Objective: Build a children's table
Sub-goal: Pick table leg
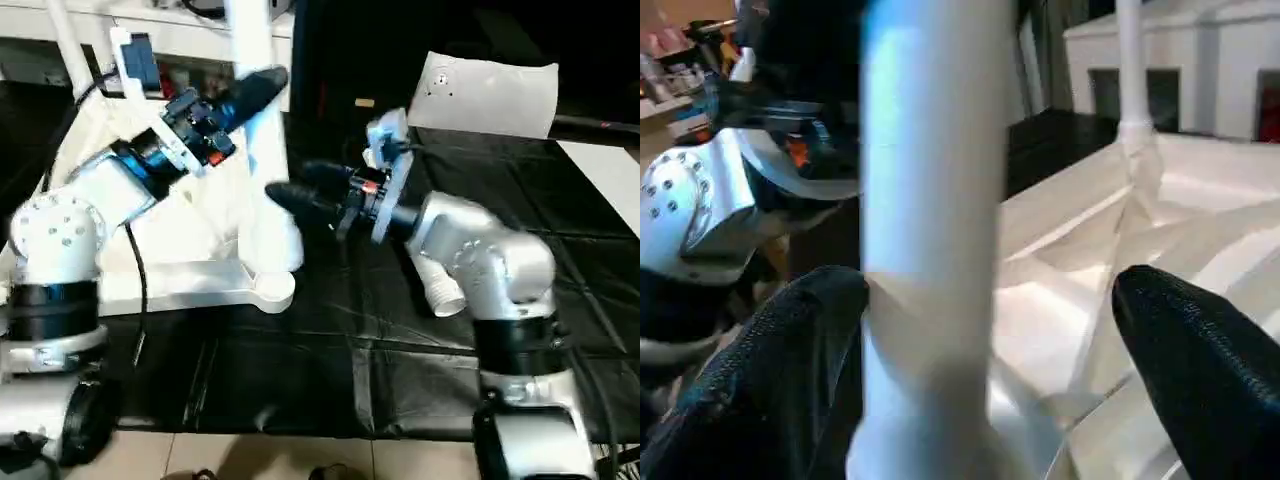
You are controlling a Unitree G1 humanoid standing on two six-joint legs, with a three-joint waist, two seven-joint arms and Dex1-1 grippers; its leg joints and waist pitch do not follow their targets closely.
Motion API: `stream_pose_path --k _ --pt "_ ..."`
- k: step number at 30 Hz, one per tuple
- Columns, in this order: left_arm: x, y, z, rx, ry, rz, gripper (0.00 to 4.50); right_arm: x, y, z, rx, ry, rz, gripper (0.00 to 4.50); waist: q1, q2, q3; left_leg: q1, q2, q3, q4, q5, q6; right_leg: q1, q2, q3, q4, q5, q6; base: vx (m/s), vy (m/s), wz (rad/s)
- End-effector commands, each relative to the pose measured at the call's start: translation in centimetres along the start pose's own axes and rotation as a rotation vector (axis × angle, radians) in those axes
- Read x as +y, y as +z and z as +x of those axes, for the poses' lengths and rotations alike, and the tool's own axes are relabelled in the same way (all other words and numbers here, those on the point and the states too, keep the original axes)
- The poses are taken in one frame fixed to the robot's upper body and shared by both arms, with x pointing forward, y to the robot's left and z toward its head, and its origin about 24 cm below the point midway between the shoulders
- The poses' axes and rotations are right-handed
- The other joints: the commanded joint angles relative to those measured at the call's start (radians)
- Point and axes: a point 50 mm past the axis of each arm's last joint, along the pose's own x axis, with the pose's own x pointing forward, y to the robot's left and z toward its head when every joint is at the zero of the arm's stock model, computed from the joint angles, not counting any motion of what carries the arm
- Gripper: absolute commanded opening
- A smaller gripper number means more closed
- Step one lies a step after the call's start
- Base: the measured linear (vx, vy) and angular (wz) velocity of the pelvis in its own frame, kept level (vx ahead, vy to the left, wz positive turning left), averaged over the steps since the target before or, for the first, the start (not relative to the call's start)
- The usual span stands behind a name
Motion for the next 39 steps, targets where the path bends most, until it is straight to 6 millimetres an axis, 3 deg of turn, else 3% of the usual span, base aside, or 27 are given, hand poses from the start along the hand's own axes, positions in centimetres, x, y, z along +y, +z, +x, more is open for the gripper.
stream_pose_path --k 1,9,14,15,39 --pt "-1.5 -0.1 0.7 0.044 -0.135 0.026 1.81 0.2 0.4 -0.1 0.022 0.044 -0.011 4.46 0.004 0.001 -0.074 -0.007 0.028 0.012 -0.066 0.001 0.051 0.073 -0.062 0.039 -0.06 -0.204 -0.178 0.0 0.0 0.0" --pt "-2.1 -0.4 1.0 0.11 -0.284 0.038 1.81 1.0 -0.5 -0.4 0.14 0.191 -0.057 4.5 0.005 -0.005 -0.072 -0.009 0.028 0.014 -0.066 -0.021 0.045 0.074 -0.064 0.04 -0.066 -0.259 -0.163 0.0 0.0 0.0" --pt "-2.5 -1.0 1.3 0.128 -0.368 0.016 1.81 1.3 -1.4 -0.1 0.192 0.265 -0.107 4.5 0.005 -0.006 -0.074 -0.01 0.029 0.012 -0.065 -0.008 0.047 0.075 -0.065 0.04 -0.062 -0.239 -0.172 0.0 0.0 0.0" --pt "-2.5 -1.0 1.3 0.128 -0.368 0.016 1.81 1.3 -1.4 -0.1 0.192 0.265 -0.107 4.2 0.005 -0.006 -0.074 -0.01 0.03 0.013 -0.065 -0.006 0.048 0.074 -0.065 0.041 -0.061 -0.234 -0.175 0.0 0.0 0.0" --pt "-4.1 -1.8 2.1 0.159 -0.523 0.003 1.81 1.8 -3.1 0.1 0.241 0.383 -0.103 2.18 0.005 -0.01 -0.074 -0.01 0.03 0.012 -0.063 -0.01 0.057 0.076 -0.064 0.04 -0.062 -0.249 -0.177 0.0 0.0 0.0"
